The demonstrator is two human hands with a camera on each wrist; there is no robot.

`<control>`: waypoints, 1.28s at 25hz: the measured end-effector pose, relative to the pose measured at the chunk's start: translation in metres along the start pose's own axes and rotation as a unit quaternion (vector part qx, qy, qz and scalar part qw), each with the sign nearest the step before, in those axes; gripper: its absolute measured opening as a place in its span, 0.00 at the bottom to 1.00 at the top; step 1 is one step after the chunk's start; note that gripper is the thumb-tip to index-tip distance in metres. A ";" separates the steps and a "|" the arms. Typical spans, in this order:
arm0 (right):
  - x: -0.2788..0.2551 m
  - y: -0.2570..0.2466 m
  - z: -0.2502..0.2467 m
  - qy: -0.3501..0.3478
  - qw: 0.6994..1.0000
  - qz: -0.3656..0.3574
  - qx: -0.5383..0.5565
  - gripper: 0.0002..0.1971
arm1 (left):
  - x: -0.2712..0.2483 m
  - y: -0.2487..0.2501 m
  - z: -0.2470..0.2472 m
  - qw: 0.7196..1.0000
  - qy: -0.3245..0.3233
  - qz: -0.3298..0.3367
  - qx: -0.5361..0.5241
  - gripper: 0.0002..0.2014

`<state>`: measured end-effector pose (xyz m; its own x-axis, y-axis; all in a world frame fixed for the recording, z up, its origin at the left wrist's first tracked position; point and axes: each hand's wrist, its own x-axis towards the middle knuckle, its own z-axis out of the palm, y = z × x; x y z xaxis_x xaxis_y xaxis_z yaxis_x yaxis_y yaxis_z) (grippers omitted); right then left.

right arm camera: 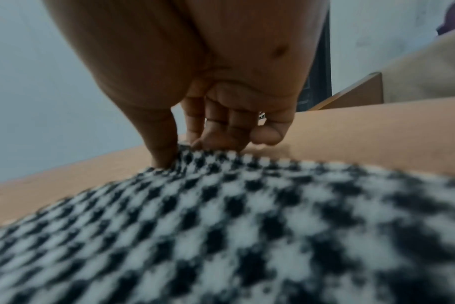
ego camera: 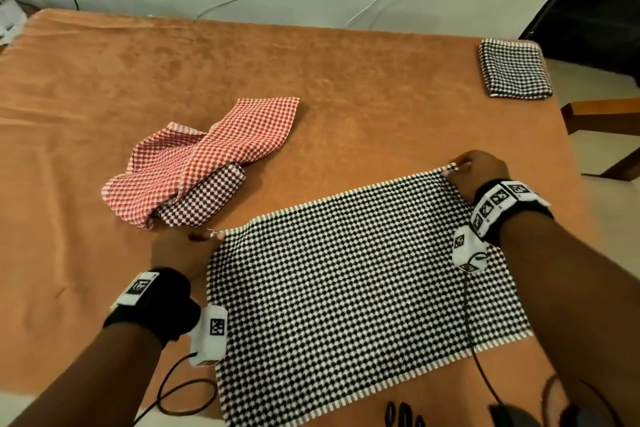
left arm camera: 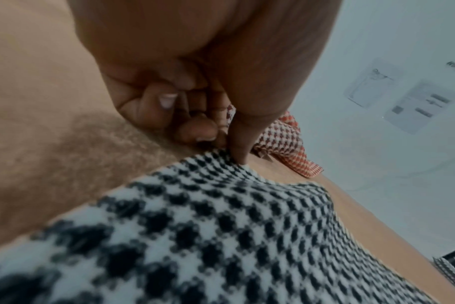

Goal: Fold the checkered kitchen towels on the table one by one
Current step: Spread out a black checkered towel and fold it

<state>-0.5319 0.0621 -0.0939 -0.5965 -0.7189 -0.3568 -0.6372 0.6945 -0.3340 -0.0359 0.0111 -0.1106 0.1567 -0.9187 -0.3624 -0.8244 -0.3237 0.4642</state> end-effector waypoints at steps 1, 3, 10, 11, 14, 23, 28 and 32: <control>0.002 -0.002 0.002 0.001 1.000 0.008 0.000 0.21 | -0.002 0.005 -0.001 1.000 0.008 0.014 -0.002 0.08; 0.002 0.004 -0.001 0.019 0.999 0.029 0.012 0.20 | -0.002 0.016 -0.004 0.997 0.034 0.067 0.024 0.08; -0.007 0.053 -0.032 0.106 0.991 0.087 0.008 0.17 | 0.022 0.092 -0.002 0.986 0.087 0.145 0.004 0.13; -0.014 0.048 -0.029 0.112 0.991 0.062 -0.022 0.20 | 0.015 0.104 -0.003 0.981 0.104 0.162 0.018 0.12; -0.057 0.017 0.001 0.052 0.988 -0.114 -0.094 0.32 | -0.025 0.122 0.020 0.953 0.011 0.301 0.039 0.26; -0.086 0.018 0.031 0.031 0.996 -0.015 -0.083 0.28 | -0.007 0.096 0.070 0.919 -0.085 0.294 0.248 0.36; -0.091 0.080 -0.002 -0.014 0.994 0.106 -0.035 0.29 | 0.026 0.076 0.053 0.931 -0.120 0.270 0.212 0.37; -0.113 0.108 -0.002 -0.027 0.987 0.148 0.050 0.29 | 0.035 0.068 0.056 0.917 -0.129 0.277 0.258 0.38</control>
<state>-0.5341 0.2178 -0.0878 -0.7204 -0.4831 -0.4976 -0.3861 0.8754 -0.2909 -0.1169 -0.0301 -0.1371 -0.4418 -0.8050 -0.3958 -0.8969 0.3865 0.2151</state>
